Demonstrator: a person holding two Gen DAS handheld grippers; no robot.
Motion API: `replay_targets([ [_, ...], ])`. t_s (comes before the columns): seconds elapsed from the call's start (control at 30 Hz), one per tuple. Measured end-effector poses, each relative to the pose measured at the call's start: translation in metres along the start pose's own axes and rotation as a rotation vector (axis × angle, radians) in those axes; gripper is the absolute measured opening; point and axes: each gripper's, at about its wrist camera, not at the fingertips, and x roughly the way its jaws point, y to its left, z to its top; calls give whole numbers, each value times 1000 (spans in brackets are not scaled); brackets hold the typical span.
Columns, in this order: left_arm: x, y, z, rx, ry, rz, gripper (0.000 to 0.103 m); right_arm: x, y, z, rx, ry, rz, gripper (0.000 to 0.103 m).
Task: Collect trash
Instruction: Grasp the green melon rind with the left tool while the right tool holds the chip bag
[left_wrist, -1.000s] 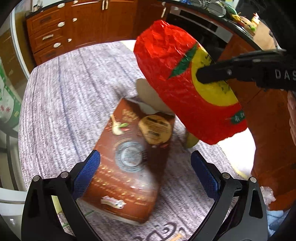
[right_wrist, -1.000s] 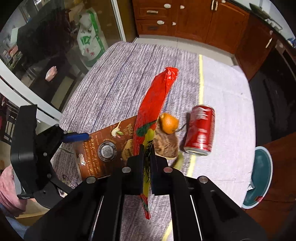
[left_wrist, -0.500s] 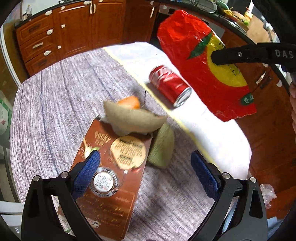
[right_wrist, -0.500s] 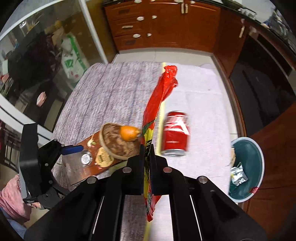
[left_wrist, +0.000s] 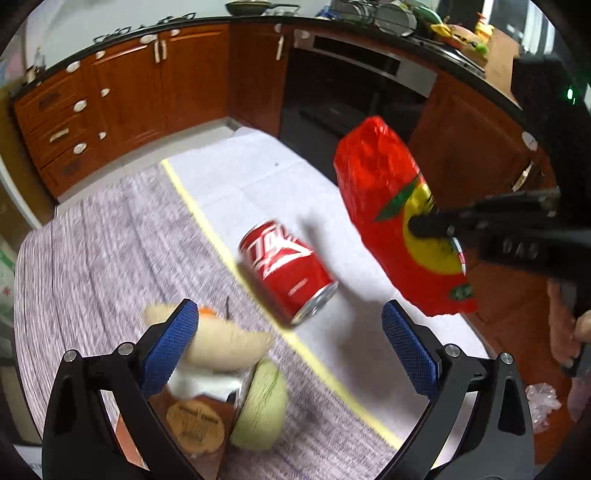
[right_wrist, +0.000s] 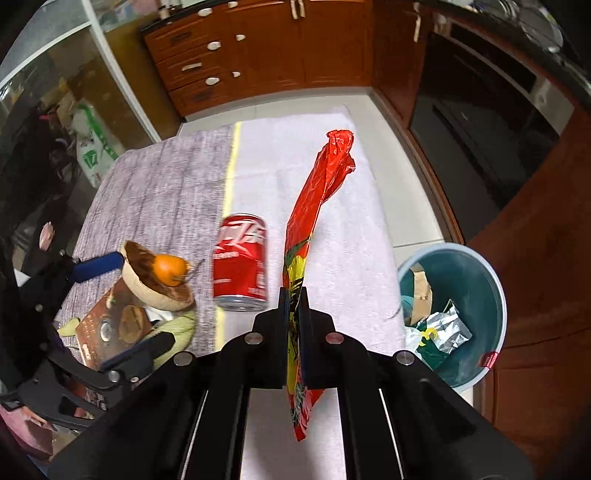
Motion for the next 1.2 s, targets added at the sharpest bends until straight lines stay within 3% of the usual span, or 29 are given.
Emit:
replay_targets([
  [0.17,2,10,2,-7,15,28,99,12,-13,-7,12,26,44,4],
  [0.37,-4,47,-26,-79,62,91,99,20,-13,-13,11,36,89,5],
  [0.6,3,78,-55,-182,148,85,99,27,-5,-14,-5,41,99,5],
  [0.73,-2,73,-63,-195,135,69,99,28,-3,-19,0,48,96,5],
  [0.83,-14,49,-79,-116,106,56,99,25,-3,-23,2,48,97,5],
  [0.9,-11,33,-87,-51,117,42,90,24,-3,-25,-1,48,95,5],
  [0.97,-3,17,-94,8,146,39,73,23,-3,-26,0,49,96,5],
  [1.03,7,10,-98,29,168,31,67,22,-2,-29,3,47,100,5],
  [1.2,20,3,-95,42,158,102,67,18,-3,-36,6,45,108,5],
])
